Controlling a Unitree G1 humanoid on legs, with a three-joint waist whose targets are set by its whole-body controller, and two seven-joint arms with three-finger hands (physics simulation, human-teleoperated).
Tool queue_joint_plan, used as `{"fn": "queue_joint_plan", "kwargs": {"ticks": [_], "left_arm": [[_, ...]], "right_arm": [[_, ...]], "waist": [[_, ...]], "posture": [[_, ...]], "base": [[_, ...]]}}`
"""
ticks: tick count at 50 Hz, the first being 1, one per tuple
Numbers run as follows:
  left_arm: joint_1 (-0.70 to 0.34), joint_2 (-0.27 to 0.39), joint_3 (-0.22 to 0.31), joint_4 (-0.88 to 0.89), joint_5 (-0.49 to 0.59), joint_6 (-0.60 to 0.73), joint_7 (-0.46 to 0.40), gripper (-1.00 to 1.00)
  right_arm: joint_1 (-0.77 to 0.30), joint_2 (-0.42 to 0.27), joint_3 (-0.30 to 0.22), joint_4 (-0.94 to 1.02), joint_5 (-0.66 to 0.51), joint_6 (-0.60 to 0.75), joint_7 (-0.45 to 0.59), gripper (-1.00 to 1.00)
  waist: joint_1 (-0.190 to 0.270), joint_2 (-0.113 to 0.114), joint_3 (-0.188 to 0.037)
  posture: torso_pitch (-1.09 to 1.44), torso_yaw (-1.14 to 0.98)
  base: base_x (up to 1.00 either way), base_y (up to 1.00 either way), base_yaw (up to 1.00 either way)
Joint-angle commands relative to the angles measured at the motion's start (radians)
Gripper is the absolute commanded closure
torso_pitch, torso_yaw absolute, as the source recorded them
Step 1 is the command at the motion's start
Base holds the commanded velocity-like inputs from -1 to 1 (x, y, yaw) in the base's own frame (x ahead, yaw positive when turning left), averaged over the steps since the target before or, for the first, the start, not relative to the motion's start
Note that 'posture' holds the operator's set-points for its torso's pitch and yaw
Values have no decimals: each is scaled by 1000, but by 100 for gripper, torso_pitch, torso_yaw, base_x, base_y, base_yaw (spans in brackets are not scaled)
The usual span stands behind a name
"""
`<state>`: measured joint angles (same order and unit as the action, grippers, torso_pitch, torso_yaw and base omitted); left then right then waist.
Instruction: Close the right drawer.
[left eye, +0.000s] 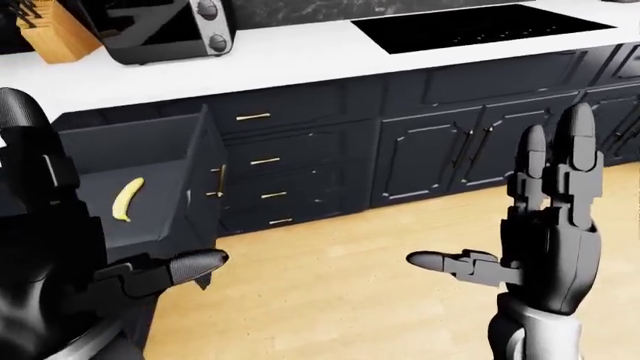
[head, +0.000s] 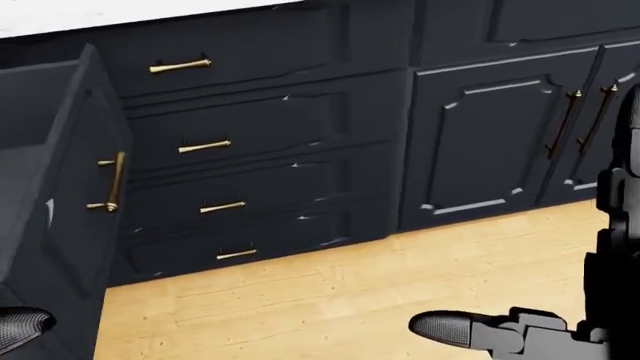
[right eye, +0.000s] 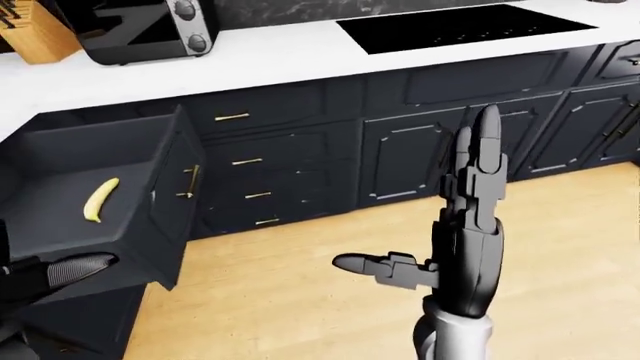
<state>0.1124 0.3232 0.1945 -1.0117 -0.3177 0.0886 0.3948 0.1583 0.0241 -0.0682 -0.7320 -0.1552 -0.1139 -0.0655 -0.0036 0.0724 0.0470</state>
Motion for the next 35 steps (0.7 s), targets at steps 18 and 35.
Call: {"fn": "queue_joint_plan", "kwargs": {"ticks": [18, 35], "left_arm": [[-21, -75, 12, -35, 47, -1, -86, -100], [-11, -41, 6, -35, 32, -13, -54, -100]], "right_arm": [[-16, -10, -9, -43, -1, -24, 2, -100], [-15, -10, -6, -41, -5, -21, 3, -100]], "waist": [[-11, -97, -15], [-6, -92, 5]], "posture": [[0, 0], [0, 0]], "base": [[0, 45, 0], [0, 40, 0]]}}
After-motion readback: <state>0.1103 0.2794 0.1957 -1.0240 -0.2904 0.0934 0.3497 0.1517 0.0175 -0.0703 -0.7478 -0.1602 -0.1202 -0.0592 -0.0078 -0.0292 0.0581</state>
